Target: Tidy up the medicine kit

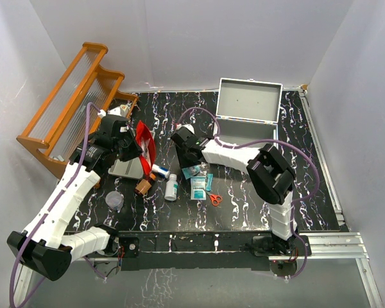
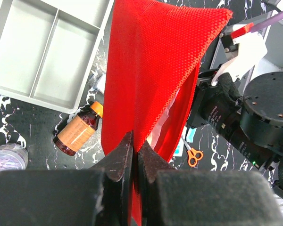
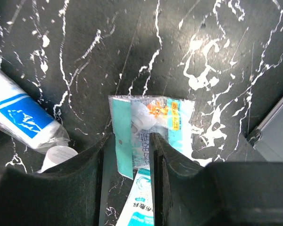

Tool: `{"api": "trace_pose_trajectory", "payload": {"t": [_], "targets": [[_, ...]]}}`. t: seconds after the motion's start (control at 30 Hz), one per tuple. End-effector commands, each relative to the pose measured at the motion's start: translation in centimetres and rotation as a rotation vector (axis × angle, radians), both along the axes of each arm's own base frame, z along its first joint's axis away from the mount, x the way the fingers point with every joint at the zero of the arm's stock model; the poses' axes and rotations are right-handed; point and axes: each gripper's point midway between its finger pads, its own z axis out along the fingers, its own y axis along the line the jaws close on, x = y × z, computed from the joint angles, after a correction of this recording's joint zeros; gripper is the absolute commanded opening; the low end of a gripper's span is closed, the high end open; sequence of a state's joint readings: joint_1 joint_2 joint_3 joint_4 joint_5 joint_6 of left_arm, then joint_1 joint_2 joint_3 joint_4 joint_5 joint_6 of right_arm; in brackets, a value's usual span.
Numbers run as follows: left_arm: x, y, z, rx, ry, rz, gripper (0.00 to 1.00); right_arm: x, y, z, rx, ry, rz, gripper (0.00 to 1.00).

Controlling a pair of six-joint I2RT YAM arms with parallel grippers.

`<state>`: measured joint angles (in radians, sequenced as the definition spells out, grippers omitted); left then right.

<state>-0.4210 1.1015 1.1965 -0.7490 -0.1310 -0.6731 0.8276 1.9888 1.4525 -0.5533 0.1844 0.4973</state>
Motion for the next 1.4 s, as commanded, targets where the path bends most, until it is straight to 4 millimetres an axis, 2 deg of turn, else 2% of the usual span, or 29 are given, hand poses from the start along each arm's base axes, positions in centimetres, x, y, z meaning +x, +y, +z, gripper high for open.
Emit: {"api": "trace_pose_trajectory", "payload": {"t": [0.0,0.2,0.4,0.67,0.83,0.97,1.13,1.37], "targets": [[-0.1,0.5,0.9,0.001,-0.033,0.014,0.00,1.6,1.1,1.7,-0.011,-0.075,0.046,0.34],[-0.1,0.9,0.8,0.001,-0.031,0.036,0.00,0.9,0.8,-0.8,-0.079,-0.045,0.079,0.33],[-0.2,1.0,0.4,0.001,-0.021,0.049,0.00,0.1,0.2,-2.4,-0.118,-0.007,0.075,0.36],[-0.3,1.5,0.2,0.009,-0.018,0.072,0.00,-0.4,-1.8,-4.8,-0.247,0.015,0.034,0.39],[-0.4,2.4,0.2,0.022,-0.019,0.119,0.00,-0.3,-2.6,-5.4,-0.302,0.002,0.001,0.31],[-0.4,2.9,0.3,0.024,-0.025,0.150,0.00,0.1,-2.3,-4.3,-0.269,-0.027,-0.026,0.17],[-0.5,2.5,0.3,0.009,-0.029,0.130,0.00,0.8,-1.0,-1.3,-0.147,-0.095,-0.045,0.11],[-0.2,-0.7,1.0,-0.083,-0.062,-0.051,0.00,1.3,0.1,4.4,0.067,-0.207,-0.121,0.06]]}}
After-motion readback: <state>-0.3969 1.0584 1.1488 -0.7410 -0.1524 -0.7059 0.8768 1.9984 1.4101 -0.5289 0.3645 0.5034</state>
